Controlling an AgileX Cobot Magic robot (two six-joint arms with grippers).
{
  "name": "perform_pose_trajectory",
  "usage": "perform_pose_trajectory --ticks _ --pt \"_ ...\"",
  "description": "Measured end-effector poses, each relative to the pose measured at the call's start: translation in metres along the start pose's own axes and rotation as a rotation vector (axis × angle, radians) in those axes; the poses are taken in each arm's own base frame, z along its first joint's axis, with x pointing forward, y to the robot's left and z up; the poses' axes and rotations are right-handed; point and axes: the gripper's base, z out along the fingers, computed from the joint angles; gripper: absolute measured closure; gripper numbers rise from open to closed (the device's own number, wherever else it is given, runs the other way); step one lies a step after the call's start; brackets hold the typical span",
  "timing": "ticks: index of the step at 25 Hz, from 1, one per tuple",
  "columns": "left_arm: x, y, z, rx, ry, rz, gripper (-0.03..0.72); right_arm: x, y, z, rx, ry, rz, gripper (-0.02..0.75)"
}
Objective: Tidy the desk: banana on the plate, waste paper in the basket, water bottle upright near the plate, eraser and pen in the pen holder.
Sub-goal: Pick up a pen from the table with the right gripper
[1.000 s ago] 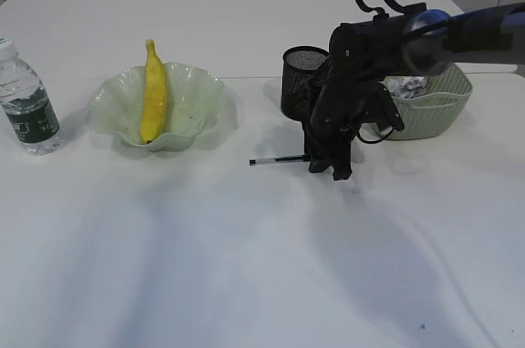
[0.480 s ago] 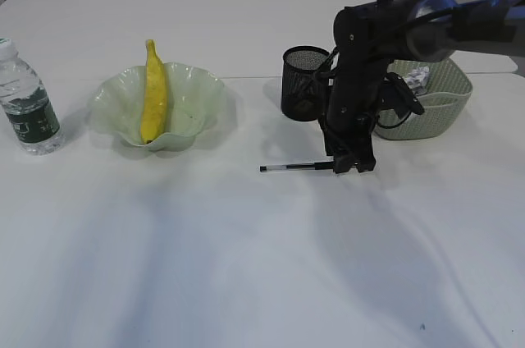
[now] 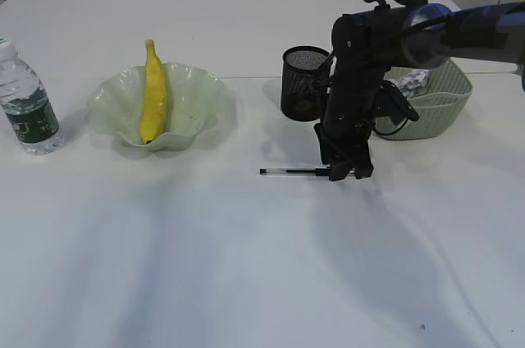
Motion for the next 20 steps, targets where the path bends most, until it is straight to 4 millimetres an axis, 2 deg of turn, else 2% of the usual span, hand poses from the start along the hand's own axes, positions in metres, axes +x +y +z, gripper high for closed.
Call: perform_pose_trajectory --ticks 20 --pt "0.0001 0.0000 0.0000 0.000 0.001 0.000 0.160 0.0002 0.0014 0.0000 -0.015 0.002 -0.006 0.454"
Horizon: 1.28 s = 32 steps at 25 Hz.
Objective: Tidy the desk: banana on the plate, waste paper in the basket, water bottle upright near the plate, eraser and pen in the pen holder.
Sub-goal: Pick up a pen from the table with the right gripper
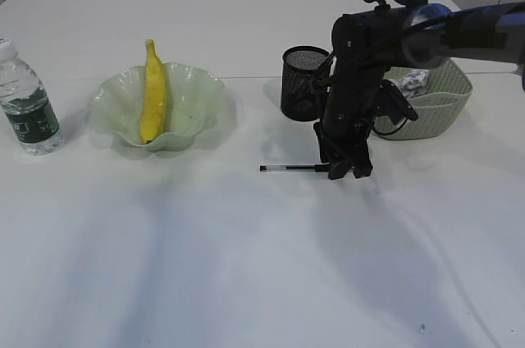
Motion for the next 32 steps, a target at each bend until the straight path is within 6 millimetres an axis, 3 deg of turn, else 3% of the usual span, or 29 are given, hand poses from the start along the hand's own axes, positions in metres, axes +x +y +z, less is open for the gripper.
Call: perform_pose_trajectory --ticks 20,32 --pt "0.0000 0.0000 0.0000 0.000 0.000 0.000 0.160 0.0027 0.0029 0.0017 -0.031 0.029 0.004 0.631" --pt "0.0000 0.0000 0.0000 0.000 0.000 0.000 0.160 0.0027 0.0033 0.0017 -0.036 0.030 -0.015 0.649"
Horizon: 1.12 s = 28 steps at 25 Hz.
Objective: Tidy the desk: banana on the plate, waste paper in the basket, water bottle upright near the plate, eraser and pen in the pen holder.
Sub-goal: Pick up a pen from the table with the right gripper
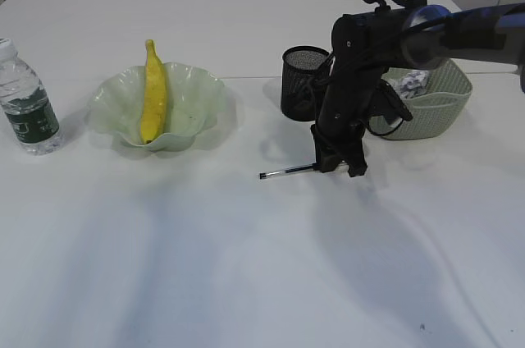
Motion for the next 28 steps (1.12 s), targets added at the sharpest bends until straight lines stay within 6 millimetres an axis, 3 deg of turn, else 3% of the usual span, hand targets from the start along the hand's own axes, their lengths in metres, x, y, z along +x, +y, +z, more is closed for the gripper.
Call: perform_pose_trajectory --ticks 28 --pt "0.0000 0.0000 0.0000 0.000 0.000 0.000 0.160 0.0016 0.0001 0.0000 -0.003 0.018 -0.199 0.650"
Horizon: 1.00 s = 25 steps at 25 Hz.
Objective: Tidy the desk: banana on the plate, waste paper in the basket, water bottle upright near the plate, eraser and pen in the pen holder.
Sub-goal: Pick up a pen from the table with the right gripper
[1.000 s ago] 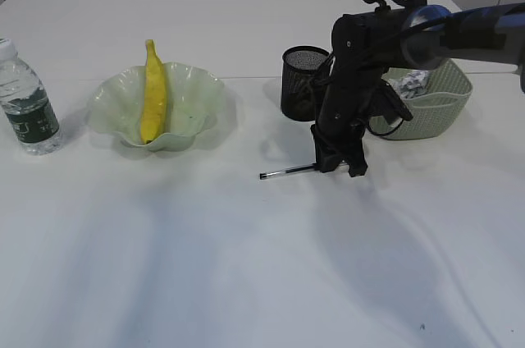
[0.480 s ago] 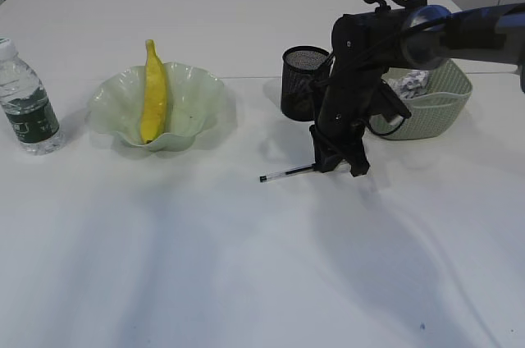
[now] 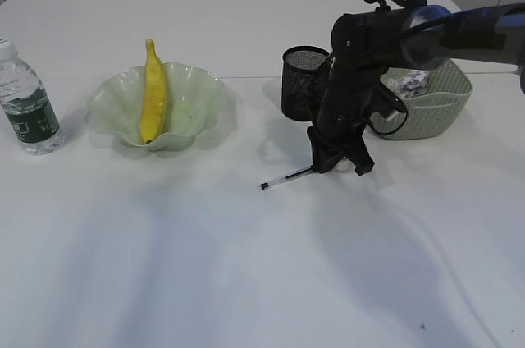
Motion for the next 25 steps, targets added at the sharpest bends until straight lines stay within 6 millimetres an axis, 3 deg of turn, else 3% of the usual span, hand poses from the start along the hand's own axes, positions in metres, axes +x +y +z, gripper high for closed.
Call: perform_pose_trajectory --ticks 10,25 --pt "0.000 0.000 0.000 0.000 0.000 0.000 0.160 -0.014 0.019 -0.025 -0.072 -0.112 -0.204 0.650" --pt "0.000 0.000 0.000 0.000 0.002 0.000 0.160 -0.024 0.019 -0.038 0.005 -0.156 -0.366 0.651"
